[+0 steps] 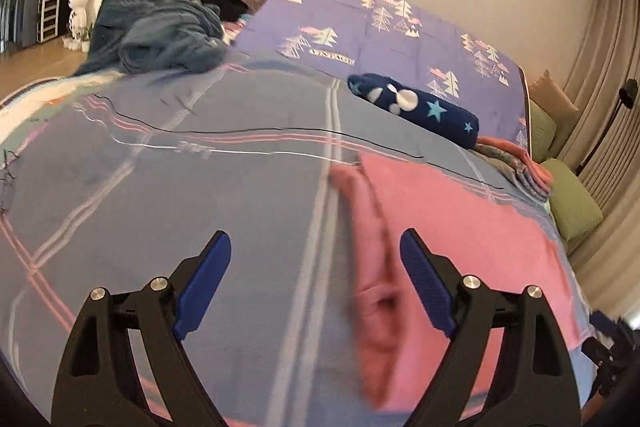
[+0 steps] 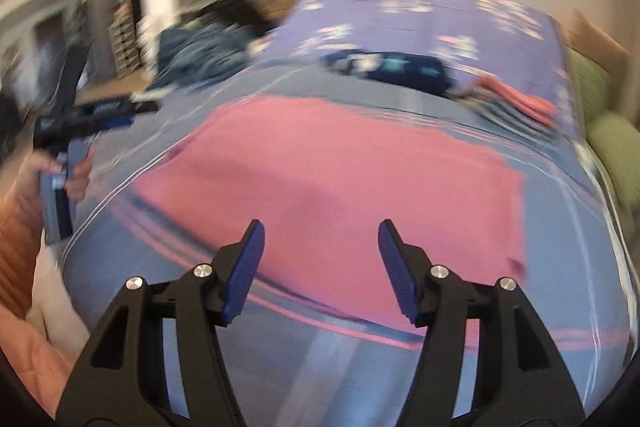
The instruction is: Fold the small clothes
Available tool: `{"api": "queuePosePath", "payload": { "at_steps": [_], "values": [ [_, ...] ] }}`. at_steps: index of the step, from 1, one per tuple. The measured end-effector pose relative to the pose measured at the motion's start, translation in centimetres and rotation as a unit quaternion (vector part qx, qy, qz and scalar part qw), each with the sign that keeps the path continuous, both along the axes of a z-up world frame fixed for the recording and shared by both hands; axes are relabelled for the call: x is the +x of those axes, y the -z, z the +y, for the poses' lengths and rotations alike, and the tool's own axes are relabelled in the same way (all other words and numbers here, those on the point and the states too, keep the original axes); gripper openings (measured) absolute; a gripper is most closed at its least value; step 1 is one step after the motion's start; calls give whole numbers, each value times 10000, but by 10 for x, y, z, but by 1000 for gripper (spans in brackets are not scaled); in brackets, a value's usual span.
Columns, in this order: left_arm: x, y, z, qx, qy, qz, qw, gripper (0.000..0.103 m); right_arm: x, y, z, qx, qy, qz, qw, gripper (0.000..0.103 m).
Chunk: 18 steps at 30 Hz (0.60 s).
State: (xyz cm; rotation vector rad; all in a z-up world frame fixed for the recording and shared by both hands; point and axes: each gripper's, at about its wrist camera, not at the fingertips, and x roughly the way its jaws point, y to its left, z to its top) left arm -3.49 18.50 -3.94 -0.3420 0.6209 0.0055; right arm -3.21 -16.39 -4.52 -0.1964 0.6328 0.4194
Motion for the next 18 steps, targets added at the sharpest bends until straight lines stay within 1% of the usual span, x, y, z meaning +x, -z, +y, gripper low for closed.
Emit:
{"api": "queuePosePath", "payload": {
  "at_steps": [3,5,8,10,13,16,18],
  "values": [
    [-5,8,8,-219,292,43,9993,87,-1,9,52,-283,-584,123,9978,58],
    [-3,15,8,-348,475,106,9982,87,-4,13,90,-464,-1045,179,9933,57],
    [-6,23,9,-585,560,200,9965,86,-9,20,127,-831,-1388,81,9868,56],
    [-7,30,15,-679,556,228,9959,86,-12,26,144,-1015,-1511,87,9833,56],
    [-11,33,23,-736,568,160,9955,86,-10,39,167,-1293,-1582,141,9788,56],
    [-10,33,28,-940,735,84,9928,86,-7,52,185,-1672,-1427,-31,9755,57],
    [-3,34,27,-1057,880,114,9904,87,-5,54,194,-1720,-1338,-148,9758,57]
  ]
}}
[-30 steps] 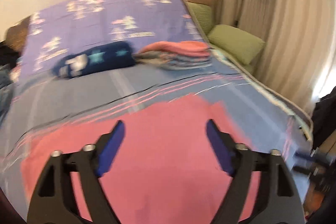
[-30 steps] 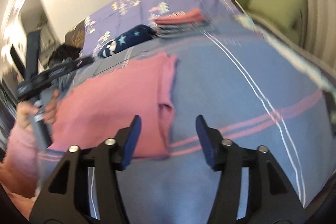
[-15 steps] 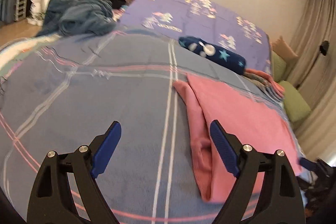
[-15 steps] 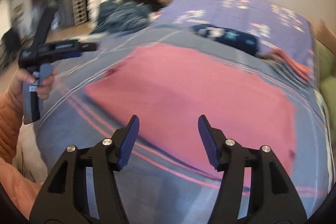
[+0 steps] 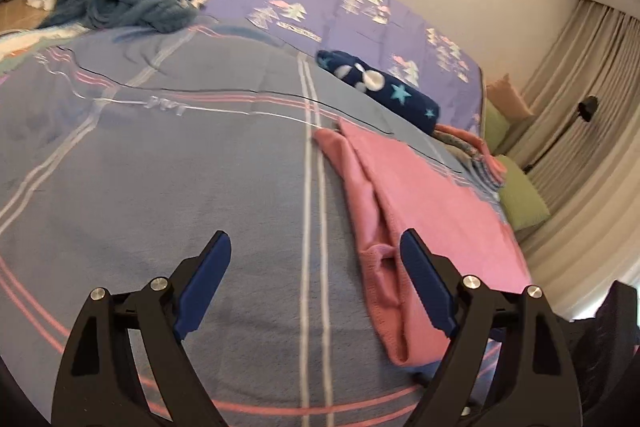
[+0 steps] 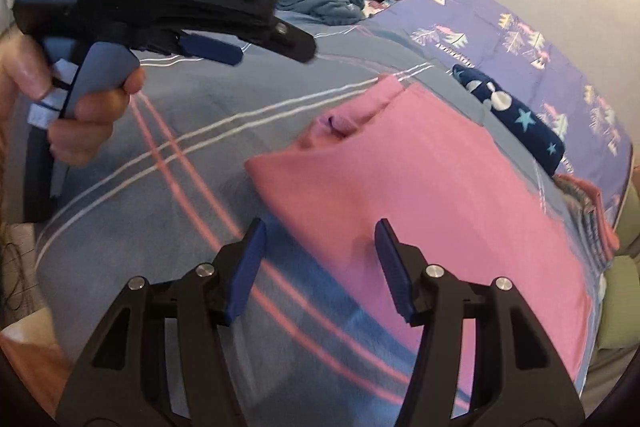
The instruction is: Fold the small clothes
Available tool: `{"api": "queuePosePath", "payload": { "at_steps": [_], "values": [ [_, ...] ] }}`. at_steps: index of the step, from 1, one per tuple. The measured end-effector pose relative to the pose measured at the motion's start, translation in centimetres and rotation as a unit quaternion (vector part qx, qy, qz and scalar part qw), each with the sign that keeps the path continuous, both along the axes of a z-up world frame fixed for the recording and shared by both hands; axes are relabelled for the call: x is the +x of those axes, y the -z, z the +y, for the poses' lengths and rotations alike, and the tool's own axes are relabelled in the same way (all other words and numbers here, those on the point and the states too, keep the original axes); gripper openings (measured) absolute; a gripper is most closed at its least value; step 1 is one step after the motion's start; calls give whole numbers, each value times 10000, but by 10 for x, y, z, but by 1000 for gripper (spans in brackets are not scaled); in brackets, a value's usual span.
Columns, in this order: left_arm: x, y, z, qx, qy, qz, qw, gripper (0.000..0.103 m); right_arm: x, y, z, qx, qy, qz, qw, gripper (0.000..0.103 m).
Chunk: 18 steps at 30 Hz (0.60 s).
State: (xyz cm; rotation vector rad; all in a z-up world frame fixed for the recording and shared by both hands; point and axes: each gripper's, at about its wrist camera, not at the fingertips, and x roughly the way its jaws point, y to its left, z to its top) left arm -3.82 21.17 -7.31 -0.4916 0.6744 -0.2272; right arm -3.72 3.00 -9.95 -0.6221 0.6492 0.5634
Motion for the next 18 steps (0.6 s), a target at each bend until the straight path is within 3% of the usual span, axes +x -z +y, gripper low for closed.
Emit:
{"api": "queuePosePath", "payload": {
  "at_steps": [3,7,12,14,16,18],
  "values": [
    [24,3,-10,-124,390,87,9991,87,5,2,14,-25,110,-137,9998,55],
    [83,13,-34,-438,1175,463,9910,87,12,1,22,140,170,36,9998,39],
    [143,16,-46,-505,1381,565,9875,86,15,1,24,271,200,131,9993,26],
    [166,17,-51,-480,1387,607,9873,69,16,2,25,297,208,154,9992,20],
    [183,22,-54,-347,1309,780,9877,15,21,1,25,356,225,212,9989,8],
    [196,25,-48,-581,1190,914,9870,10,24,-1,25,444,225,263,9984,4]
  ]
}}
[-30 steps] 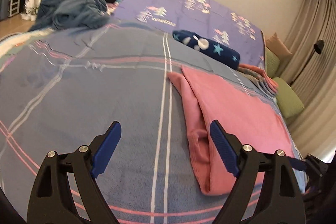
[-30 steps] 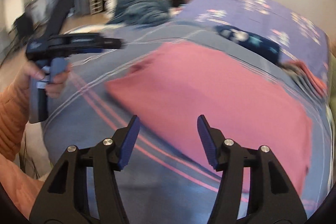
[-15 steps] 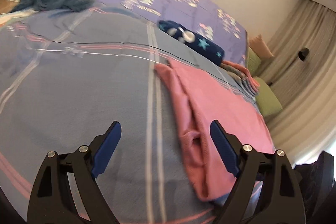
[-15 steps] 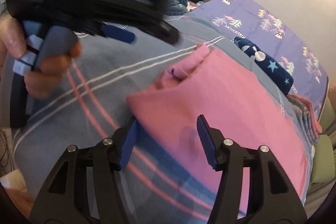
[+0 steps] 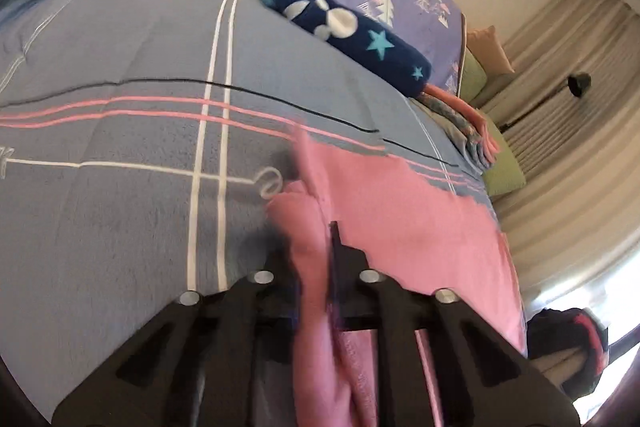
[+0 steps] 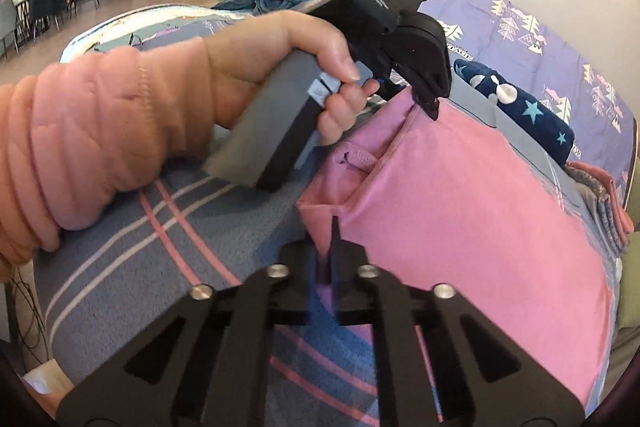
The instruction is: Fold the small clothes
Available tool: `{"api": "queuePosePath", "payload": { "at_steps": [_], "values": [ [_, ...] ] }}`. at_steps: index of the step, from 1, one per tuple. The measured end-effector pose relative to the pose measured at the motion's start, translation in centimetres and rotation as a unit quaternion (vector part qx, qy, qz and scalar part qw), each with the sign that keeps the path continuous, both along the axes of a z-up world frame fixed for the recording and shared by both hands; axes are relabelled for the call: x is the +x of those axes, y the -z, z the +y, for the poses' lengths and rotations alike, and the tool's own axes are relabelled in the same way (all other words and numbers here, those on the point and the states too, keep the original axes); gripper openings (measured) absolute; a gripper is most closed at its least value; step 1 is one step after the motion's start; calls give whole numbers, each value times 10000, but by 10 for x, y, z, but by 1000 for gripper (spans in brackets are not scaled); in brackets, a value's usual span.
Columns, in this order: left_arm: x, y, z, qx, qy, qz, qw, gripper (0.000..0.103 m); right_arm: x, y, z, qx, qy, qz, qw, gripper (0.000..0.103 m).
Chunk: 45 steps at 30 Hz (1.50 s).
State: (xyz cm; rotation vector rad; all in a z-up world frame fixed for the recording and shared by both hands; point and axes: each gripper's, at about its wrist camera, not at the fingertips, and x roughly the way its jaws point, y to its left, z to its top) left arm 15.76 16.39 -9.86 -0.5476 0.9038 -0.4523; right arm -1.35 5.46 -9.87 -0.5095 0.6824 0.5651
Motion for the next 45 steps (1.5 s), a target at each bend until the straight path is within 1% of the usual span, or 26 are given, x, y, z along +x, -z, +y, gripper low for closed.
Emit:
{"api": "queuePosePath", "payload": {
  "at_steps": [1,3,4,5,6,7,8,9,10,15,20,30,33,36,40,45],
  "values": [
    [0,-3,4,-114,-84,-29,9999,10,-1,-4,-2,113,-53,18,9999,4],
    [-7,-12,9,-204,-133,-310,9992,10,-8,-13,-4,243,-192,-148,9994,4],
    [-12,-16,9,-140,-125,-480,9987,10,-12,-14,-3,183,-273,-242,9992,4],
    [-13,-14,8,-34,-120,-497,9987,10,-13,-11,-2,113,-313,-235,9992,4],
    [-11,-9,5,97,-129,-394,9991,10,-11,-6,-1,54,-329,-160,9993,4],
    [-7,1,2,192,-123,-164,9996,10,-7,1,-2,27,-285,48,9996,4],
    [-6,5,4,74,-124,-123,9998,10,-4,3,-5,71,-246,135,9996,4],
    [-6,3,8,-90,-125,-136,9998,10,-3,2,-7,153,-233,150,9995,4],
    [-6,2,10,-118,-126,-148,9997,11,-4,-2,-9,246,-217,158,9993,4],
    [-8,-1,6,82,-145,-224,9996,11,0,-4,-15,428,-125,308,9985,4],
    [-10,-7,6,155,-100,-276,9994,11,-3,-8,-14,521,-71,281,9982,4],
    [-11,-25,0,317,-106,-307,9990,11,-2,-18,-31,919,79,283,9953,4],
    [-9,-32,-3,352,-108,-270,9990,10,-2,-25,-42,1202,162,300,9922,4],
    [-6,-42,-7,345,-98,-180,9992,10,3,-36,-60,1566,308,444,9862,4],
    [-6,-62,-20,282,11,-286,9992,10,9,-47,-92,2090,594,663,9738,4],
    [-4,-79,-48,492,75,-298,9983,10,9,-56,-121,2420,816,609,9649,4]
  ]
}}
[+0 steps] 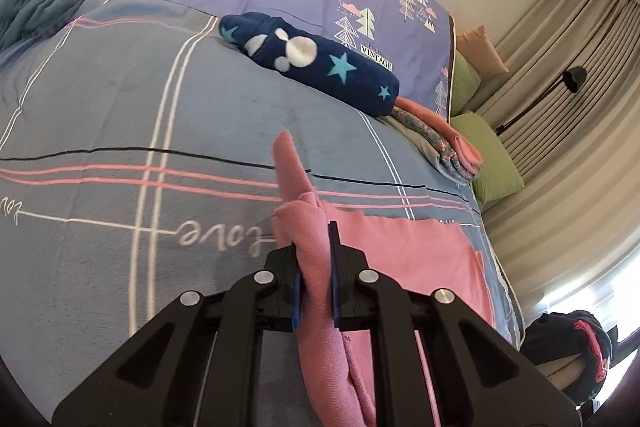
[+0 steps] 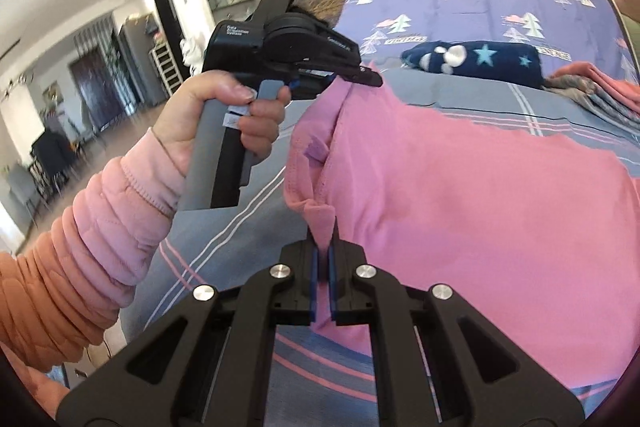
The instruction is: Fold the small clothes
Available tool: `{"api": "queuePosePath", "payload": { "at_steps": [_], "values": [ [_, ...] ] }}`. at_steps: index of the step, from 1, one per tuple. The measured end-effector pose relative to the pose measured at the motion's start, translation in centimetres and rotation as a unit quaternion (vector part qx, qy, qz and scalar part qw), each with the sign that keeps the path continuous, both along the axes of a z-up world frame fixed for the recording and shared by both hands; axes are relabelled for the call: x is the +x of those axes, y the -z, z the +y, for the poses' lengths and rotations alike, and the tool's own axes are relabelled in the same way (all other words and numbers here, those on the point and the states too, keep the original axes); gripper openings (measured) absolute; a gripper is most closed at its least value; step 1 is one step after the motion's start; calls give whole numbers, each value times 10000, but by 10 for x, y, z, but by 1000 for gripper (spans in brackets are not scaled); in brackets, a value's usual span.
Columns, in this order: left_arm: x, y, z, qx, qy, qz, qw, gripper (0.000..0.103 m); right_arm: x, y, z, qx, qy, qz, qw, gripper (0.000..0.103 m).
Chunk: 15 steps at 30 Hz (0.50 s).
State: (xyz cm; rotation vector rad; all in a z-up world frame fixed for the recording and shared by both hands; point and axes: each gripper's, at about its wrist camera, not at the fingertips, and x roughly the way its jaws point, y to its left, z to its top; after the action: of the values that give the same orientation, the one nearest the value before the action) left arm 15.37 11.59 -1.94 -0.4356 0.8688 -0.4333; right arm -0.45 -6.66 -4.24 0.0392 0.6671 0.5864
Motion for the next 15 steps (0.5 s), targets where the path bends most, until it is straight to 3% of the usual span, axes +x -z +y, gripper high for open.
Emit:
{"api": "queuePosePath", "payload": {
  "at_steps": [6,15],
  "values": [
    [6,-12,-29,18,20,78,10000,10,-6,-4,-34,336,218,-12,9992,4],
    [11,-29,-95,356,208,33,9991,10,-7,-1,-94,878,583,40,9944,4]
  ]
}}
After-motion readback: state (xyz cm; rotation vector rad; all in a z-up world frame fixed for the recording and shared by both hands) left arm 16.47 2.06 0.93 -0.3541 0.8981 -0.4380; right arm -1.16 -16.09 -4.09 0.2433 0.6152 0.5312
